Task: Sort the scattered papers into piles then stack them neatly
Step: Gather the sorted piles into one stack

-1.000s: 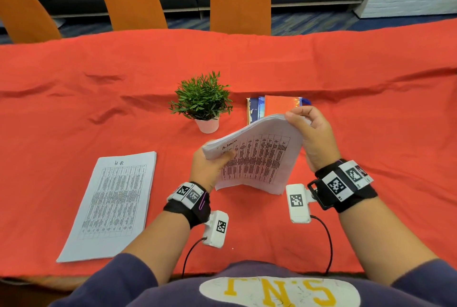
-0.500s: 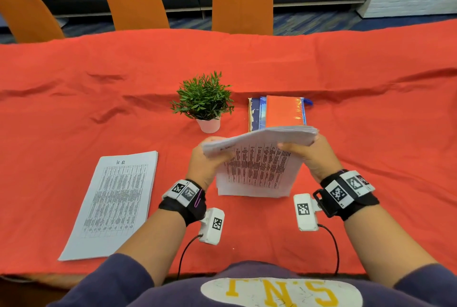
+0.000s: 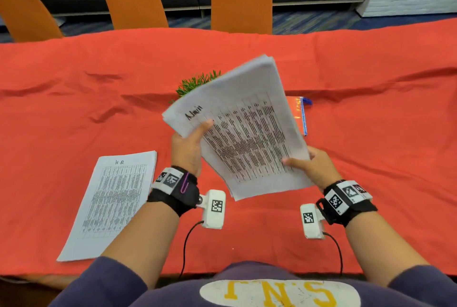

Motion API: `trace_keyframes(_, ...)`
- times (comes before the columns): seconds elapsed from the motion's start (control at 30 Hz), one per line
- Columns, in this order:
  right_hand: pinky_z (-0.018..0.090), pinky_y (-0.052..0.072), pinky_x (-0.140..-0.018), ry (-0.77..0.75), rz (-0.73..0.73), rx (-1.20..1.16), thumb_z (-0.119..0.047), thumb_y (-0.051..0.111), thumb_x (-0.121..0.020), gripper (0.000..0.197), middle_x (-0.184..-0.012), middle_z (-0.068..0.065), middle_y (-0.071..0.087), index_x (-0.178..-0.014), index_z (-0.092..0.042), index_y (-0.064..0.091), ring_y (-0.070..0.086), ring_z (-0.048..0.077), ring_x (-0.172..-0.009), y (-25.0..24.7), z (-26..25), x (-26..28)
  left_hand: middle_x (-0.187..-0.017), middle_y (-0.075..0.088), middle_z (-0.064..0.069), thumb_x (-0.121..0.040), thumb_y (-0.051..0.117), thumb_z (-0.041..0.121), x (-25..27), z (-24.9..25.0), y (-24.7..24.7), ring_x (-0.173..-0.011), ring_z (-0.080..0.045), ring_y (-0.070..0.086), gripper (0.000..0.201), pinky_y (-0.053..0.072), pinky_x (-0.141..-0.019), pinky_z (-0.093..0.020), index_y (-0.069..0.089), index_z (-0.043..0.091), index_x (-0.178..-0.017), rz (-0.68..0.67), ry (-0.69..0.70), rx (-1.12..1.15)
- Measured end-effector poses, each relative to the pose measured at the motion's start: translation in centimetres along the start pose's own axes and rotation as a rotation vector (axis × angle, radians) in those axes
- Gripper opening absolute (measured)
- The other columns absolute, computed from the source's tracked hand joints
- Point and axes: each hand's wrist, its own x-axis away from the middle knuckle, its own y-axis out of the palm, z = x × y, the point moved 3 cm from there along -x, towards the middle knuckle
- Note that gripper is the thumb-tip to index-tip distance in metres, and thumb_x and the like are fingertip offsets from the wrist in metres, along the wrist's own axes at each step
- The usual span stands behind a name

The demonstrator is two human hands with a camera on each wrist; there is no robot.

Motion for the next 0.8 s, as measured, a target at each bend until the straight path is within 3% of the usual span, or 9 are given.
trace_keyframes(0.1, 0.046, 0.052, -0.083, 0.049, 0.083, -0.117, -0.037, 0.091, -0.046, 0.051, -0.092, 0.008, 0.074, -0.089, -0.014, 0.075, 0.067, 0.022, -0.081, -1.1, 1.7, 0.3, -0.093, 0.075, 0.0, -0.079, 0.067, -0.006, -0.5, 0.6, 0.0, -0.089, -0.016, 0.071, 0.025, 0.055, -0.077, -0.029, 0.069, 0.011, -0.097, 0.038, -0.023, 0.105)
trace_keyframes(0.13, 0.043, 0.052, -0.084, 0.06, 0.093, -0.24, -0.035, 0.091, -0.046, 0.058, -0.098, 0.011, 0.073, -0.096, -0.012, 0.074, 0.067, 0.025, -0.087, -1.1, 2.0, 0.3, -0.094, 0.075, 0.0, -0.079, 0.067, -0.006, -0.4, 0.6, 0.1, -0.09, -0.017, 0.071, 0.026, 0.055, -0.078, -0.03, 0.068, 0.01, -0.101, 0.044, -0.038, 0.13)
trace_keyframes(0.27, 0.035, 0.055, -0.086, 0.07, 0.031, -0.655, -0.002, 0.064, -0.08, 0.051, -0.123, 0.012, 0.065, -0.13, -0.007, 0.055, 0.063, 0.026, -0.11, 0.1, 1.6, 0.1, -0.122, 0.066, -0.011, -0.078, 0.071, 0.003, -0.1, -0.7, 0.3, -0.116, -0.028, 0.061, 0.036, 0.042, -0.105, -0.049, 0.067, 0.012, -0.113, 0.027, -0.183, 0.254)
trace_keyframes(0.37, 0.04, 0.051, -0.095, 0.061, -0.011, -0.686, 0.002, 0.053, -0.089, 0.045, -0.128, 0.013, 0.062, -0.133, -0.005, 0.05, 0.06, 0.027, -0.117, 0.9, 1.5, 0.1, -0.125, 0.065, -0.009, -0.086, 0.064, 0.007, 0.8, -2.0, 0.9, -0.118, -0.025, 0.06, 0.033, 0.042, -0.104, -0.045, 0.065, 0.013, -0.118, -0.043, -0.322, 0.304)
trace_keyframes(0.47, 0.039, 0.055, -0.089, 0.066, 0.05, -0.641, 0.004, 0.057, -0.087, 0.043, -0.124, 0.013, 0.065, -0.13, -0.002, 0.053, 0.062, 0.028, -0.114, -0.2, 1.4, 0.0, -0.119, 0.067, -0.012, -0.086, 0.063, 0.007, 0.8, -2.9, -0.1, -0.113, -0.027, 0.063, 0.021, 0.047, -0.098, -0.043, 0.071, 0.013, -0.105, 0.02, -0.34, 0.269)
trace_keyframes(0.53, 0.041, 0.055, -0.089, 0.057, 0.099, -0.58, 0.001, 0.065, -0.081, 0.047, -0.121, 0.013, 0.067, -0.127, -0.001, 0.056, 0.064, 0.029, -0.11, -1.8, 1.6, -0.1, -0.113, 0.069, -0.011, -0.086, 0.062, 0.008, 0.2, -3.1, -2.0, -0.102, -0.028, 0.066, 0.023, 0.054, -0.084, -0.038, 0.067, 0.012, -0.108, 0.081, -0.306, 0.174)
trace_keyframes(0.6, 0.042, 0.055, -0.088, 0.054, 0.139, -0.489, -0.016, 0.083, -0.062, 0.067, -0.116, 0.013, 0.069, -0.122, 0.001, 0.059, 0.066, 0.029, -0.106, -3.4, 2.1, 0.0, -0.099, 0.072, -0.004, -0.087, 0.061, 0.006, -0.4, -3.4, -3.9, -0.089, -0.023, 0.065, 0.023, 0.054, -0.071, -0.032, 0.066, 0.017, -0.105, 0.056, -0.239, -0.047)
trace_keyframes(0.7, 0.034, 0.058, -0.078, 0.044, 0.14, -0.377, -0.036, 0.095, -0.034, 0.097, -0.112, 0.012, 0.071, -0.117, 0.002, 0.062, 0.069, 0.027, -0.1, -4.4, 2.9, 0.3, -0.097, 0.075, 0.0, -0.084, 0.065, 0.003, -0.2, -4.5, -4.9, -0.09, -0.021, 0.069, 0.033, 0.056, -0.081, -0.037, 0.063, 0.018, -0.114, -0.103, -0.227, -0.392)
trace_keyframes(0.8, 0.034, 0.058, -0.081, 0.041, 0.111, -0.312, -0.043, 0.095, -0.025, 0.096, -0.107, 0.011, 0.072, -0.108, -0.001, 0.067, 0.07, 0.025, -0.096, -3.8, 3.5, 0.1, -0.107, 0.072, -0.004, -0.083, 0.067, 0.003, 0.4, -5.7, -5.1, -0.098, -0.021, 0.069, 0.034, 0.054, -0.088, -0.038, 0.061, 0.011, -0.115, -0.155, -0.202, -0.594)
